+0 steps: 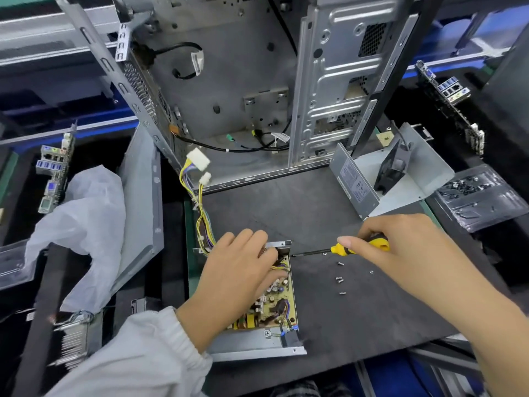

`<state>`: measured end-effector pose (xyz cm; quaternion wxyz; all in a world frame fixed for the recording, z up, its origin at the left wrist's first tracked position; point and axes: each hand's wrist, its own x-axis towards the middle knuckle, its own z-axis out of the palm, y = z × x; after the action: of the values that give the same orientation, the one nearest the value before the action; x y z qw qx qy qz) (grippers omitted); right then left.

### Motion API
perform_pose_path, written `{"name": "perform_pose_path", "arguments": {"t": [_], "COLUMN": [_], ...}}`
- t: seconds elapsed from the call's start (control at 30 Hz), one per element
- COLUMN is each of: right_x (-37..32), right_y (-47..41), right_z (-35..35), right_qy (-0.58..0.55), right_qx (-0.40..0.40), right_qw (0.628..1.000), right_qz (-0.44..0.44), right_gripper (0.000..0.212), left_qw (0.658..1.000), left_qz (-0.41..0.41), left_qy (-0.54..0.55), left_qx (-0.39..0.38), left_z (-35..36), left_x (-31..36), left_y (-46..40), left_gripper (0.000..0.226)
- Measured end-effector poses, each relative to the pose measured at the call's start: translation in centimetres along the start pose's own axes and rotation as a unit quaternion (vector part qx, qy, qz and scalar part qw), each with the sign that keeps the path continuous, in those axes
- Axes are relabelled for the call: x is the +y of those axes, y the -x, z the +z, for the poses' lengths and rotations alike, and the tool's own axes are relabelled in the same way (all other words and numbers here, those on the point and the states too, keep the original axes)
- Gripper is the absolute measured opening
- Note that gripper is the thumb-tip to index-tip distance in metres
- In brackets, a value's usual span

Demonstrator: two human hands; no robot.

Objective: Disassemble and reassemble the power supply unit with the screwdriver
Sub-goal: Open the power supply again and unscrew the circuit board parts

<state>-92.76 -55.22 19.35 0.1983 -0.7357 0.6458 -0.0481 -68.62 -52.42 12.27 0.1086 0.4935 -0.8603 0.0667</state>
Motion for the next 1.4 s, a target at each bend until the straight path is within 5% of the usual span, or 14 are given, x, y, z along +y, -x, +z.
{"name": "perform_pose_path", "arguments": {"t": [0.17, 0.37, 1.4], "right_x": [-0.7, -1.6, -3.6], "right_y": [-0.4, -0.7, -1.2], "right_z": [0.5, 1.6, 2.7], "right_qy": [0.029, 0.108, 0.2], "right_qx": [-0.003, 0.017, 0.017], "right_qw": [1.0, 0.994, 0.977], "right_qz": [-0.01, -0.031, -0.067], "right_gripper": [0.04, 0.043, 0.042], "left_qw": [0.992, 0.986, 0.987], "left_qz": [-0.052, -0.066, -0.089], "left_qy": [0.096, 0.146, 0.123], "left_qx": [0.065, 0.038, 0.045], "left_z": [1.4, 1.8, 2.0], "left_x": [-0.2, -0.1, 0.3], "left_y": [0.5, 0.1, 0.1], "left_gripper": [0.023, 0.018, 0.022]}}
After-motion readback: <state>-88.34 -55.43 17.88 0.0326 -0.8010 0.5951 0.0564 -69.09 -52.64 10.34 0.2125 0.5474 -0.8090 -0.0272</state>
